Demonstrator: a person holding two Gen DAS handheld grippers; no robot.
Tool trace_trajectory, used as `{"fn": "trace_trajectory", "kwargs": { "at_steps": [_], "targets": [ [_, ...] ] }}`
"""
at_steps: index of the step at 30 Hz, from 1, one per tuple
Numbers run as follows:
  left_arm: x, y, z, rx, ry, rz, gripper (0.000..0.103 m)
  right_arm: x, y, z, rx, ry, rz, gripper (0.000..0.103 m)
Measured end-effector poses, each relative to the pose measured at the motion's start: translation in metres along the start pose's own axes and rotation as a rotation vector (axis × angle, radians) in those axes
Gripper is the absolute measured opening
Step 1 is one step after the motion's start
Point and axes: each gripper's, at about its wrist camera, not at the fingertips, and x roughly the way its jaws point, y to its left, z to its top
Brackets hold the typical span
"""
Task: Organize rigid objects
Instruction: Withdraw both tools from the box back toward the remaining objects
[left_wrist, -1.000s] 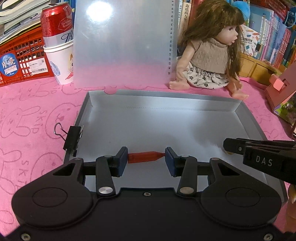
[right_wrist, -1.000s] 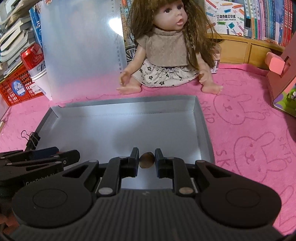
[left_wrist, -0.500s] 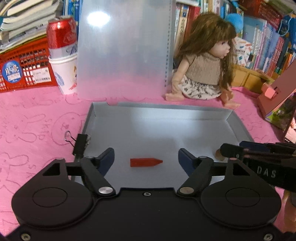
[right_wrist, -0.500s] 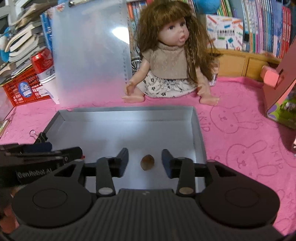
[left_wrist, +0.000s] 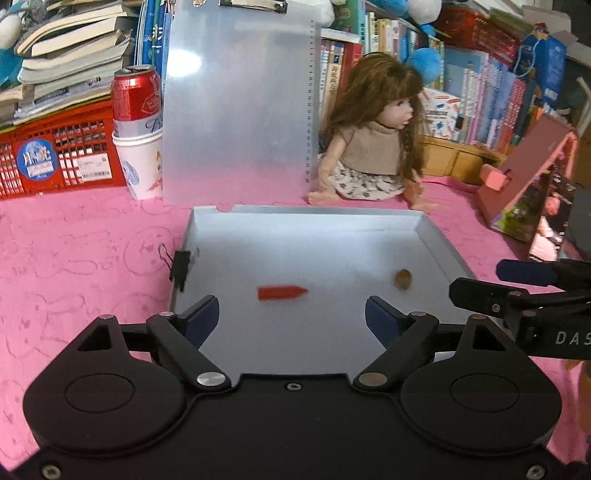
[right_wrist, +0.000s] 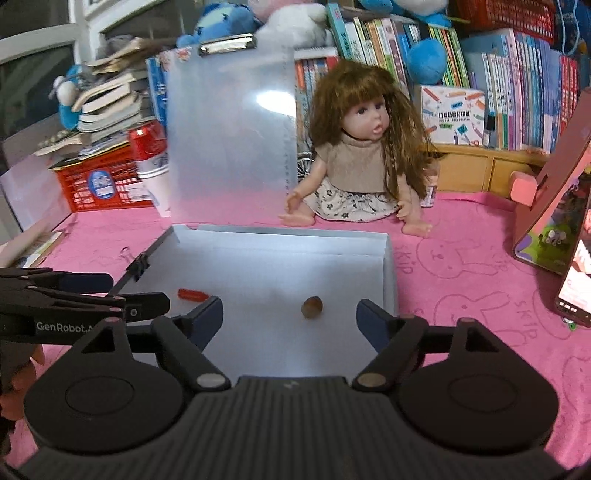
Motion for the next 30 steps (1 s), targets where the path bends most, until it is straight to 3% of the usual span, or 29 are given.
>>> {"fn": "trace_trajectory", "kwargs": {
  "at_steps": [4, 19, 30],
  "targets": [
    [-0.017, -0.002, -0.008, -0.015, -0.013, -0.042, 0.086, -0.016, 0.002, -0.008, -0.018, -0.022, 0.016, 0.089],
    [-0.066, -0.024, -0.054, 0.072, -0.061, -0.071, 0.088, -0.061, 0.013, -0.042, -0.066, -0.1, 0.047, 0.097],
    [-0.086, -0.021, -0.087, 0.078, -0.101, -0.05, 0.088, -0.081, 0.019, -0.071, -0.129, -0.128, 0.055, 0.101]
  ]
}}
